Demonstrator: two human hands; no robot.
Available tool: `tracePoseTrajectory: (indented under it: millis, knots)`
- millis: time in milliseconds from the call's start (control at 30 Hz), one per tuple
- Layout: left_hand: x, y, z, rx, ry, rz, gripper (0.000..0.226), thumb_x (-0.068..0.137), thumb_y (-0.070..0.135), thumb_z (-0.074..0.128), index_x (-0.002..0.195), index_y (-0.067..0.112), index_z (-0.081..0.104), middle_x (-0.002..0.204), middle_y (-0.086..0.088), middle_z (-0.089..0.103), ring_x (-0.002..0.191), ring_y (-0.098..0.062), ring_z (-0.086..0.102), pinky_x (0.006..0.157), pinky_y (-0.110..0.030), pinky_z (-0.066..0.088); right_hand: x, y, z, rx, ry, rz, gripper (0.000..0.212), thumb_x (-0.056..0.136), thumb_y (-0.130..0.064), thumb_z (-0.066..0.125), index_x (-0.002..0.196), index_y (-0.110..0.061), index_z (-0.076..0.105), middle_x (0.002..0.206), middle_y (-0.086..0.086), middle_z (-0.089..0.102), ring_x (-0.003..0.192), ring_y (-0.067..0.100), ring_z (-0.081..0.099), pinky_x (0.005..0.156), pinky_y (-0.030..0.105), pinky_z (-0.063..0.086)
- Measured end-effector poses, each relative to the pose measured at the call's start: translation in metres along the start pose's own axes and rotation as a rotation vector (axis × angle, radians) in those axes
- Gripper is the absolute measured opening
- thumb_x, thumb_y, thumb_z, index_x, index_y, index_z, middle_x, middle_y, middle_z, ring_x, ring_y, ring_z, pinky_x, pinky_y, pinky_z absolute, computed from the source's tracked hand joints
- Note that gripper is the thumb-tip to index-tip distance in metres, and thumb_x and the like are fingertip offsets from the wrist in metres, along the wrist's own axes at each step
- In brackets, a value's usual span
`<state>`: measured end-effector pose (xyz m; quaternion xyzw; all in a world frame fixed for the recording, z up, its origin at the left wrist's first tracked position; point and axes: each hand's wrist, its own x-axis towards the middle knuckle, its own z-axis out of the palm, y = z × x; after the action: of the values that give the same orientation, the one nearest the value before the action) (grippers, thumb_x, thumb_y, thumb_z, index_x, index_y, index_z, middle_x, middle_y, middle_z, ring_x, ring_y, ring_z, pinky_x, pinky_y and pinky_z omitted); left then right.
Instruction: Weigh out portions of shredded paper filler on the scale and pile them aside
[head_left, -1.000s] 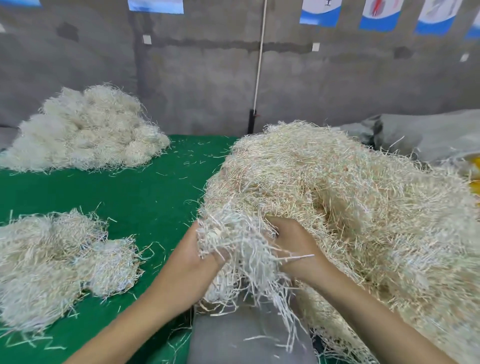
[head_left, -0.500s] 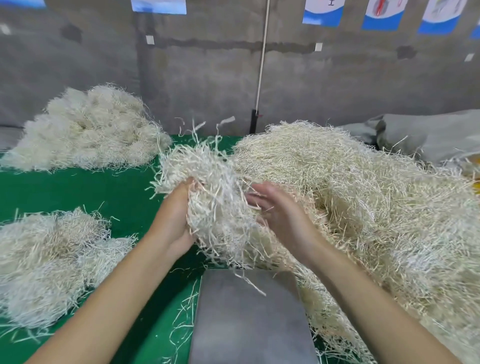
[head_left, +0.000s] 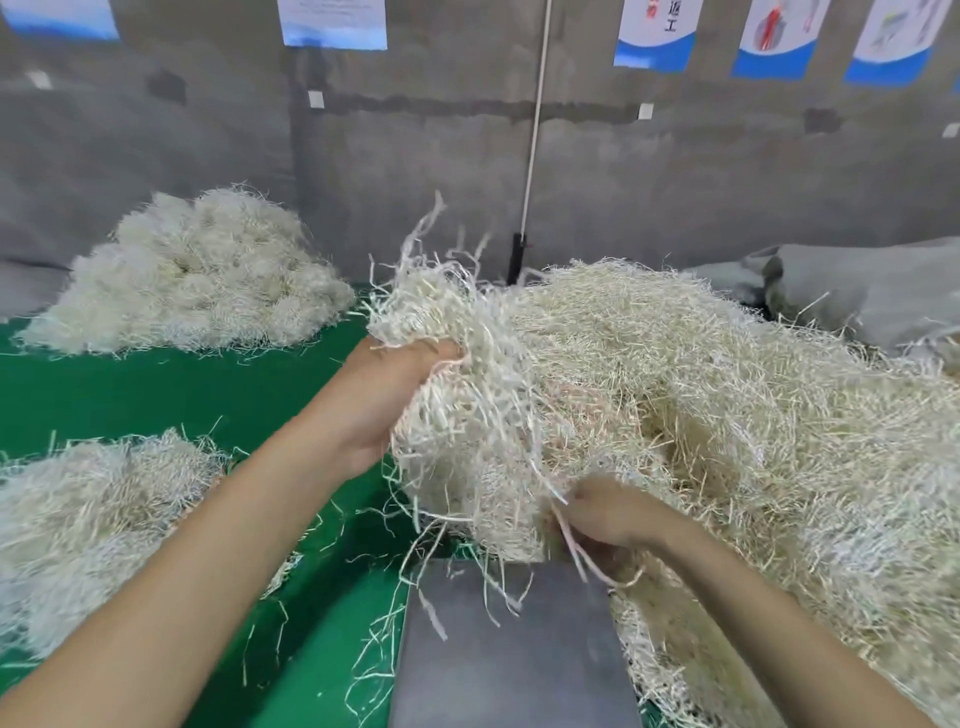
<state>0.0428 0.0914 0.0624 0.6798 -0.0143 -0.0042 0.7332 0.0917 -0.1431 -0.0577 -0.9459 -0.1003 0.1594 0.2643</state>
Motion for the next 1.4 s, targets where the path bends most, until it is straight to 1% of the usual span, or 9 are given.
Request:
tracePoseTrajectory:
  millis: [200, 367, 500, 633, 733, 867, 1100, 1233, 1400]
  knots:
    - [-0.003, 0.000, 0.005, -0.195, -0.054, 0.008, 0.022, 0.099, 0.030, 0.053, 0.111, 0.016, 0.065, 0.104, -0.008, 0.075, 0.092, -0.018, 0.073, 0.077, -0.034, 0.058, -0.044, -0.053, -0.033, 0.732, 0.779, -0.331, 0.012, 0.094, -0.032, 0.059, 0.104, -0.032, 0.066, 0.099, -0.010, 0.072, 0.094, 0.008, 0.069, 0.083, 0.031, 0.058]
    - [-0.005, -0.020, 0.022, -0.291, -0.029, 0.025, 0.024, 0.097, 0.033, 0.055, 0.102, 0.022, 0.075, 0.106, -0.009, 0.074, 0.099, -0.021, 0.071, 0.080, -0.038, 0.059, -0.064, -0.102, -0.001, 1.053, 0.259, -0.307, 0.077, 0.070, -0.085, 0.043, 0.141, -0.053, 0.035, 0.144, -0.019, 0.047, 0.125, 0.007, 0.052, 0.103, 0.033, 0.042]
    - [-0.014, -0.049, 0.039, -0.255, 0.138, -0.001, 0.058, 0.078, 0.044, 0.071, 0.125, 0.012, 0.060, 0.118, -0.006, 0.069, 0.112, -0.025, 0.065, 0.097, -0.044, 0.050, -0.061, -0.110, 0.031, 1.458, 0.067, -0.234, 0.042, 0.081, -0.062, 0.045, 0.095, -0.035, 0.074, 0.082, -0.009, 0.076, 0.079, 0.004, 0.073, 0.065, 0.023, 0.059]
    - [-0.035, -0.091, 0.044, 0.170, 0.189, 0.172, 0.047, 0.086, 0.008, 0.070, 0.126, 0.025, 0.052, 0.110, 0.016, 0.062, 0.112, 0.001, 0.060, 0.081, 0.000, 0.041, -0.058, -0.085, 0.044, 1.759, 0.056, -0.015, 0.033, 0.101, -0.011, 0.040, 0.078, -0.007, 0.062, 0.065, 0.008, 0.069, 0.083, 0.015, 0.074, 0.060, 0.024, 0.056]
    - [-0.047, -0.111, 0.041, 0.367, 0.107, 0.205, 0.055, 0.087, 0.009, 0.067, 0.110, 0.049, 0.037, 0.123, 0.006, 0.054, 0.122, -0.001, 0.051, 0.105, -0.014, 0.036, -0.059, -0.077, 0.038, 1.588, 0.192, 0.086, 0.039, 0.102, 0.002, 0.037, 0.071, -0.007, 0.058, 0.044, -0.003, 0.061, 0.039, 0.002, 0.059, 0.039, 0.015, 0.046]
    - [-0.063, -0.111, 0.027, 0.461, -0.090, 0.055, 0.078, 0.061, 0.067, 0.064, 0.113, 0.085, 0.007, 0.157, 0.017, 0.013, 0.148, -0.015, 0.016, 0.121, -0.047, 0.018, -0.056, -0.073, 0.030, 1.023, 0.421, -0.011, 0.026, 0.091, -0.013, 0.066, 0.113, -0.013, 0.051, 0.080, -0.010, 0.057, 0.060, 0.002, 0.032, 0.059, 0.012, 0.041]
    - [-0.081, -0.124, 0.006, 0.698, -0.110, 0.164, 0.109, 0.057, 0.075, 0.073, 0.133, 0.077, -0.005, 0.138, 0.055, -0.019, 0.147, -0.002, -0.004, 0.114, -0.049, 0.006, -0.076, -0.052, 0.065, 0.413, 0.330, -0.102, 0.021, 0.085, -0.043, 0.068, 0.077, -0.027, 0.057, 0.071, -0.009, 0.066, 0.069, 0.000, 0.060, 0.062, 0.024, 0.053]
    - [-0.082, -0.142, 0.003, 0.891, -0.282, 0.083, 0.084, 0.066, 0.081, 0.057, 0.131, 0.080, 0.002, 0.148, 0.046, 0.005, 0.143, 0.009, 0.010, 0.121, -0.039, 0.017, -0.076, -0.044, 0.069, 0.272, 0.138, 0.002, 0.061, 0.056, -0.072, 0.051, 0.112, -0.047, 0.053, 0.138, -0.015, 0.037, 0.139, 0.014, 0.023, 0.114, 0.053, 0.031]
    - [-0.072, -0.144, -0.013, 1.000, -0.264, 0.165, 0.087, 0.073, 0.092, 0.030, 0.144, 0.042, 0.041, 0.141, 0.030, 0.036, 0.130, 0.011, 0.026, 0.115, -0.028, 0.027, -0.095, -0.015, 0.040, 0.568, 0.285, -0.215, 0.064, 0.064, -0.071, 0.066, 0.125, -0.066, 0.046, 0.140, -0.040, 0.039, 0.129, -0.012, 0.040, 0.101, 0.030, 0.041]
